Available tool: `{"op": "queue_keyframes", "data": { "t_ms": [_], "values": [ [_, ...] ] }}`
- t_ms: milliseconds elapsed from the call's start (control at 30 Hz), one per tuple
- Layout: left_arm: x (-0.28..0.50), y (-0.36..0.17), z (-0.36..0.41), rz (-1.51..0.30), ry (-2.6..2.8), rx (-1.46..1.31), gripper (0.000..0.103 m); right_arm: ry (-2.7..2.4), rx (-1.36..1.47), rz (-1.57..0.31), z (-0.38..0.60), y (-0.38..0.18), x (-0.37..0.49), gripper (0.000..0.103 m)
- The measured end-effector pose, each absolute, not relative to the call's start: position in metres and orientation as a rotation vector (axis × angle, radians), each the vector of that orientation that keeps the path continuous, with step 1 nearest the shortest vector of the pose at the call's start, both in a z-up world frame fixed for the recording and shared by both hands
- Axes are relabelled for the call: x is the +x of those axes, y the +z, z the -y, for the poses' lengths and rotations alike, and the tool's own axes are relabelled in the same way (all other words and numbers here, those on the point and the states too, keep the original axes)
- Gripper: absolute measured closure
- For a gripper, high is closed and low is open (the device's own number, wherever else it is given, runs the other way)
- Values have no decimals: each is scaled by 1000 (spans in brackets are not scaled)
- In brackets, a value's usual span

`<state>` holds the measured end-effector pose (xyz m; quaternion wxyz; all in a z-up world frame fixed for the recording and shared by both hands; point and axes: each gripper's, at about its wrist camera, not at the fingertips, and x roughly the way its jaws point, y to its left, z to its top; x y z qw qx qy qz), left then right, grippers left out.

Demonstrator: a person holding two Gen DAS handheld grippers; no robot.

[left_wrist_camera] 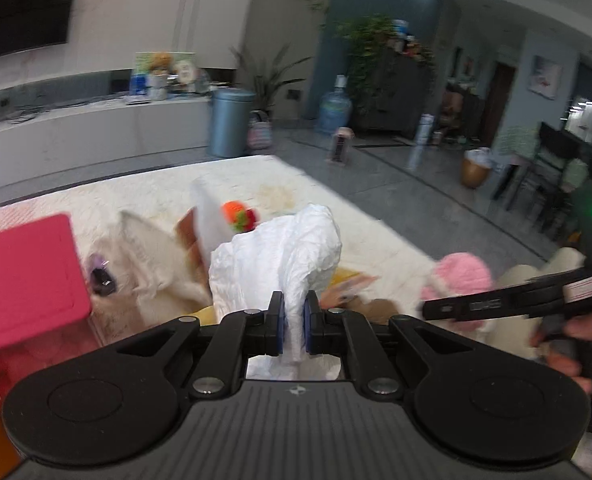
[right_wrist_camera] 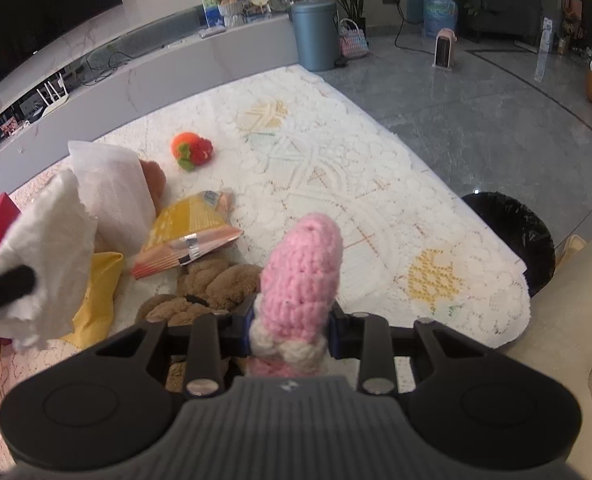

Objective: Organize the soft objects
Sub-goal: 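Drop the white tissue into the orange box while the right gripper carries the pink toy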

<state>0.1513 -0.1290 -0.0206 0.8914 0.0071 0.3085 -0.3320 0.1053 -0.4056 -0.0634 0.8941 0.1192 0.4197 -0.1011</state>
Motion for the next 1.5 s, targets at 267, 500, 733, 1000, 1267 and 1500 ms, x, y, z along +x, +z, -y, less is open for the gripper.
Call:
{"op": "queue_keyframes", "data": {
  "t_ms": [267, 500, 733, 1000, 1267, 1500],
  "values": [
    [139, 18, 118, -581, -644, -35, 93, -175, 250, -803, 403, -35, 85, 70],
    [114, 58, 79, -518, -562, -129, 93, -111, 223, -675, 385, 23, 52, 70],
    [84, 97, 17, -455, -375, -234, 93, -6, 159, -596, 343, 83, 25, 70],
    [64, 108, -70, -414, -181, -373, 93, 187, 119, -519, 257, 129, 17, 70],
    [91, 66, -140, -553, -151, -472, 93, 402, 145, -604, 151, 119, 59, 70],
    [124, -1, -164, -666, 1, -453, 93, 517, 57, -693, 75, 98, 91, 70]
  ]
}}
